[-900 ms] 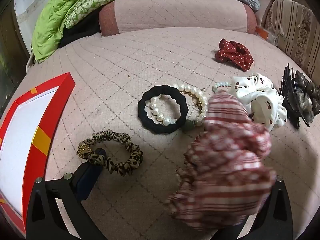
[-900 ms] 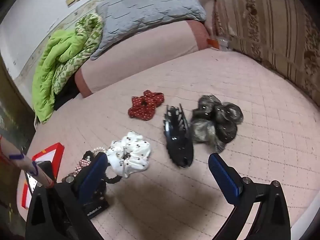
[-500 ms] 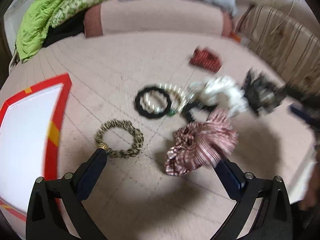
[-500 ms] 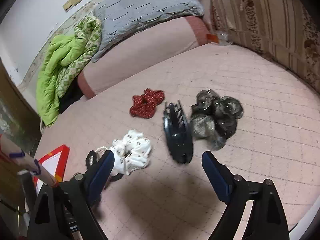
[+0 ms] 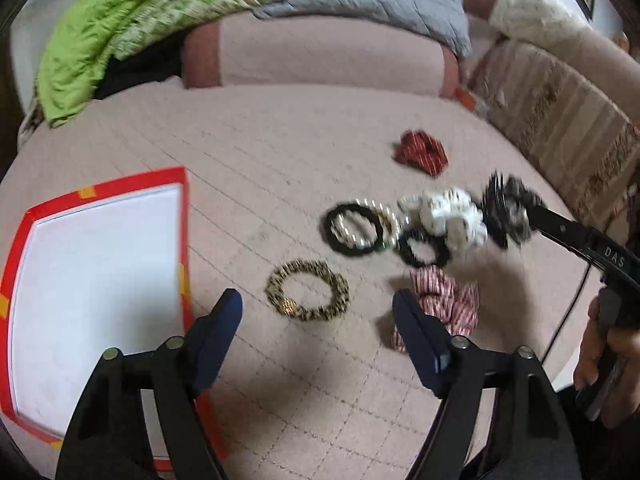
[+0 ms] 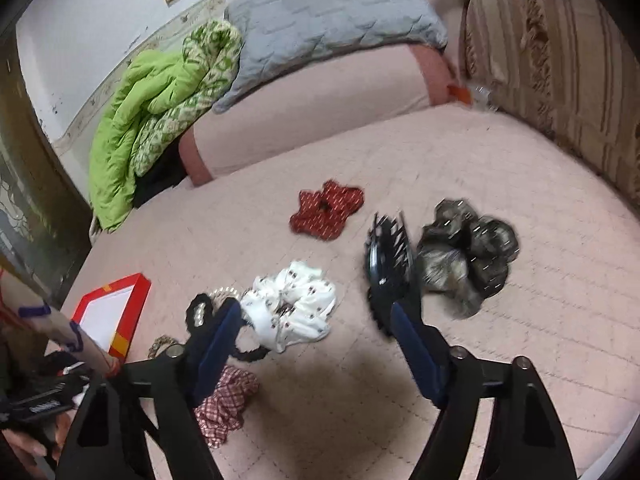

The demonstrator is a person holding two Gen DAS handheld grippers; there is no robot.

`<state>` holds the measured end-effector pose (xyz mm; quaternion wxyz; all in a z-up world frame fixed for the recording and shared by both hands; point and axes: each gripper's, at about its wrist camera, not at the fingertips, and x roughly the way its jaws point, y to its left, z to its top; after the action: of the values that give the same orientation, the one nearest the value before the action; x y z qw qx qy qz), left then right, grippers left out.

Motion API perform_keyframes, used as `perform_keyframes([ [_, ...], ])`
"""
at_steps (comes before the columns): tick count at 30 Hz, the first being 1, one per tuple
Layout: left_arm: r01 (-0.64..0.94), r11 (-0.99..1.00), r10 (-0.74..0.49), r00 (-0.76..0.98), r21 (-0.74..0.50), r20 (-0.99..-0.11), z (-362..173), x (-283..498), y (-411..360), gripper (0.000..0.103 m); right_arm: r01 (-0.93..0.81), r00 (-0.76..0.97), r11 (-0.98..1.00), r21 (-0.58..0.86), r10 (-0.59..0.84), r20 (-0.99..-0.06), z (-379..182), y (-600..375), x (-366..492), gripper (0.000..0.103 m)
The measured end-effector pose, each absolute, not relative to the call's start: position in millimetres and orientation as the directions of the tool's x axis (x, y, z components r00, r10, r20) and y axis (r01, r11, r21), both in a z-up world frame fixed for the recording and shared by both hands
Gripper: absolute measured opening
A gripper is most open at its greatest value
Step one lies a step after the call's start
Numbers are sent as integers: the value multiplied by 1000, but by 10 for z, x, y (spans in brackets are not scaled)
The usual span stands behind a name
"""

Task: Organize jewelry
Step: 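Move left tool to leopard scrunchie while right tool moves to white polka-dot scrunchie, then close left tool on leopard scrunchie while right tool closes on white scrunchie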

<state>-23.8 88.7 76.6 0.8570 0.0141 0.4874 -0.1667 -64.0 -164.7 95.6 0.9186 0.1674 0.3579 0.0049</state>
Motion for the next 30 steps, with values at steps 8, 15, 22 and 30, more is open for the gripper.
perform_keyframes([
  [8,336,929,-288,399,-153,-871,508,-212,875,36,27,681,958,284,191,-707,803,-1321,-530,75],
  [15,403,907,-293,390,-124,-873,444,-129,673,35,65,677,955,290,171,-716,763,-1368,-499,75],
  [22,442,897,-225,415,-21,-882,235,12,438,16,99,683,950,298,153,-715,763,-1466,-530,75],
  [30,418,908,-245,483,-25,-841,348,14,544,5,79,675,952,296,168,-718,755,-1422,-513,75],
])
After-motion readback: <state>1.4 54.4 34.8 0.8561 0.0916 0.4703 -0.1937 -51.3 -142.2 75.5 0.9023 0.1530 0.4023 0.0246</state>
